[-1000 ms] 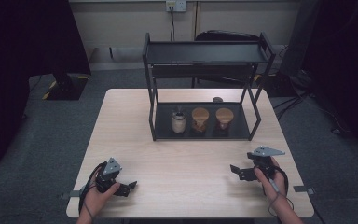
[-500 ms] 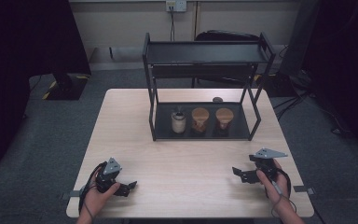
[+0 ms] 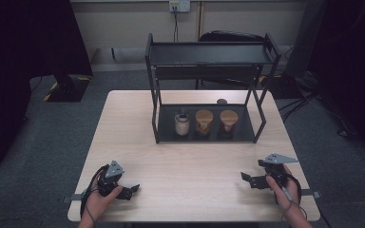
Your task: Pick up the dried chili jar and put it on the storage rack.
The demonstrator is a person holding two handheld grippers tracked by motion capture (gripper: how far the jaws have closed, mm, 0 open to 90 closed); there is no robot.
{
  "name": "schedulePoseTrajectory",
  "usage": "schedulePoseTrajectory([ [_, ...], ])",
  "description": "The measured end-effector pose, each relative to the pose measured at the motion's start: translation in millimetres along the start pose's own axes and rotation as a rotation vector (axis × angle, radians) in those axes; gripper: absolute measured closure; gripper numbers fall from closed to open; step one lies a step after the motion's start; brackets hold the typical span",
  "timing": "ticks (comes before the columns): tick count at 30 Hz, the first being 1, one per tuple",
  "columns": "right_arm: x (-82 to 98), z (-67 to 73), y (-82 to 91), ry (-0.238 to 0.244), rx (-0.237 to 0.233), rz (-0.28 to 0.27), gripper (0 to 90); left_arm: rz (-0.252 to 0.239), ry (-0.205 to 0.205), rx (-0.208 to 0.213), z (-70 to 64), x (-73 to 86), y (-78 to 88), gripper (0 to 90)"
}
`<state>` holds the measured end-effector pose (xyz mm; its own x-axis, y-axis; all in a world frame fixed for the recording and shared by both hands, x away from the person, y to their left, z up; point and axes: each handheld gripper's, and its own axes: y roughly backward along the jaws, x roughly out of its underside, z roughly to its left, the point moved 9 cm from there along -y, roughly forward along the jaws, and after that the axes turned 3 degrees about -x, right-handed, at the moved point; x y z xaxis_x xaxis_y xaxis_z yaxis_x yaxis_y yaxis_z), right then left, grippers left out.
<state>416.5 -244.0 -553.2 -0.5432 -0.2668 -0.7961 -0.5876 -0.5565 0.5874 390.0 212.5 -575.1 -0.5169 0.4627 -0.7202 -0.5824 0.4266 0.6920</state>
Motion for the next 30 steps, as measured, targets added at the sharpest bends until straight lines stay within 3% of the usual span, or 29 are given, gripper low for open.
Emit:
schedulePoseTrajectory([
  [30, 13.6, -4.0, 14.5, 0.006, 0.008, 0.016, 2.8, 0.0, 0.001, 0.0, 0.0, 0.0, 0.0, 0.1],
])
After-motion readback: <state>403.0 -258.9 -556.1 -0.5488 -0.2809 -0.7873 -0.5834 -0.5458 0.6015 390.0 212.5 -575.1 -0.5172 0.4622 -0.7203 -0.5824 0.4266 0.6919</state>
